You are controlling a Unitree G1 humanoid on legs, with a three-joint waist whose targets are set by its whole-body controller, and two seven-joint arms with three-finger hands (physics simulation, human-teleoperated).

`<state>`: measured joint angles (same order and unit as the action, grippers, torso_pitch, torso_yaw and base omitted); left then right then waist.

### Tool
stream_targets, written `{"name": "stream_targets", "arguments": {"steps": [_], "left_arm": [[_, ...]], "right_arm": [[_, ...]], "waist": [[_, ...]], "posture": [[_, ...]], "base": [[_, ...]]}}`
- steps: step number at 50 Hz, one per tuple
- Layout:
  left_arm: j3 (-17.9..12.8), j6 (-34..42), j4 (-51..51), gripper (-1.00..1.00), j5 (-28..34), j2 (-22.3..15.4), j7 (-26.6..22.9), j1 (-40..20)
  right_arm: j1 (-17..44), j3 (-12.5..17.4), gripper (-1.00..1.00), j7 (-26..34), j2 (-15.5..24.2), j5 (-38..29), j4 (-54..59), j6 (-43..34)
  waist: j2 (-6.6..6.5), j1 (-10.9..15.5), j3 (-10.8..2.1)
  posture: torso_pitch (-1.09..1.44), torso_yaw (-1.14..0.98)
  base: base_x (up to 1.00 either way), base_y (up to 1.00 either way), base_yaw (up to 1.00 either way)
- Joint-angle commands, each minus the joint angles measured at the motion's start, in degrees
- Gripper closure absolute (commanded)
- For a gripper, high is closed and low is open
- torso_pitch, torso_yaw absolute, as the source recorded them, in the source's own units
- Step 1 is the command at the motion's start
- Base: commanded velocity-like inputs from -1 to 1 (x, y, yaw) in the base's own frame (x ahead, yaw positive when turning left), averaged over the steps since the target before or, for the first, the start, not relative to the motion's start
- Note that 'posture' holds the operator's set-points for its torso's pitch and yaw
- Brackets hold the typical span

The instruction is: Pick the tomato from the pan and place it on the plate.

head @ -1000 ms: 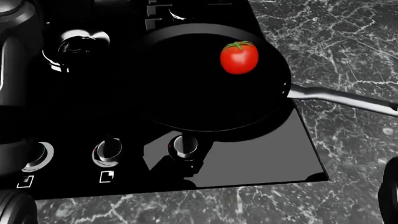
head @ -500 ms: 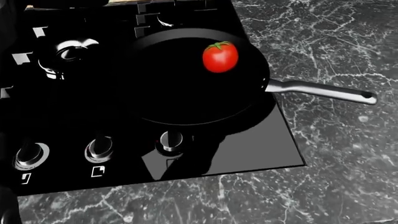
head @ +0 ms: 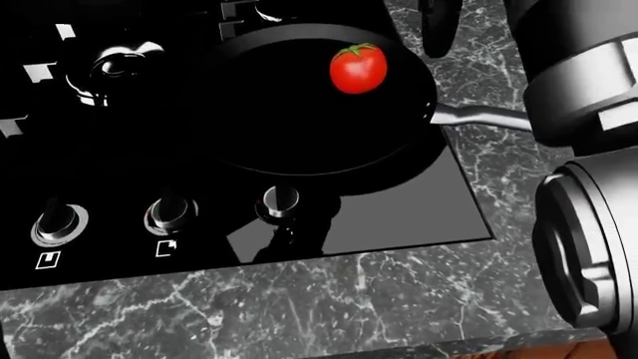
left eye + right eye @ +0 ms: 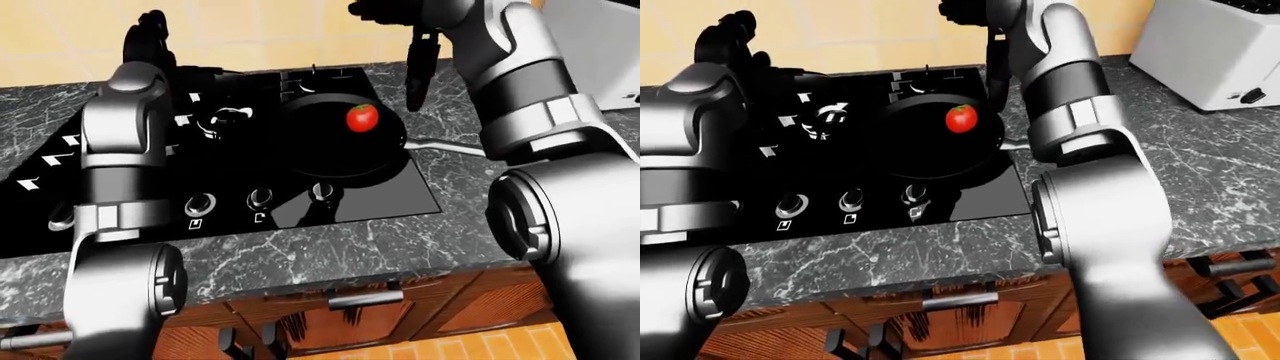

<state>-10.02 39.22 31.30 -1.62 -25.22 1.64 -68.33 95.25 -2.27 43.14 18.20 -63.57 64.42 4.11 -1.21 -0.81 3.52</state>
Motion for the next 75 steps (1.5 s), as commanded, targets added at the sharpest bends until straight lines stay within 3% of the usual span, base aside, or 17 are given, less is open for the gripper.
{"name": "stream_targets", "arguments": {"steps": [1, 26, 58, 68, 75], "left_arm": [[-0.26, -1.52, -2.59, -1.00, -0.01, -0.77, 0.17, -2.30], [-0.87, -1.83, -2.13, -1.00, -0.79, -2.33, -0.09, -2.05], [-0.79, -3.19, -0.91, -1.00, -1.13, -2.19, 0.12, -1.23], [-0.59, -2.40, -1.68, -1.00, -1.01, -2.07, 0.13, -1.55], [-0.62, -2.28, -1.73, -1.00, -0.94, -2.07, 0.08, -1.69]], "right_arm": [[2.80, 0.43, -1.00, -1.15, 0.13, -0.35, -1.35, -0.28], [-0.21, -0.63, -1.00, -10.03, -5.38, -1.97, 4.56, -3.66], [-3.89, -0.87, -1.00, -19.79, -9.49, -0.91, 7.17, -10.85], [-4.03, -1.11, -1.00, -19.98, -9.49, -0.32, 7.81, -9.38], [-3.95, -1.40, -1.00, -21.39, -9.19, -0.65, 8.31, -4.00]], "waist": [[-0.33, -0.12, -2.12], [-0.97, -0.29, -2.57], [-1.39, -0.42, -2.61], [-1.36, -0.29, -2.69], [-1.36, -0.24, -2.71]], "posture": [[0.00, 0.00], [0.00, 0.00], [0.00, 0.00], [0.00, 0.00], [0.00, 0.00]], "base": [[0.00, 0.00, 0.00], [0.00, 0.00, 0.00], [0.00, 0.00, 0.00], [0.00, 0.00, 0.00], [0.00, 0.00, 0.00]]}}
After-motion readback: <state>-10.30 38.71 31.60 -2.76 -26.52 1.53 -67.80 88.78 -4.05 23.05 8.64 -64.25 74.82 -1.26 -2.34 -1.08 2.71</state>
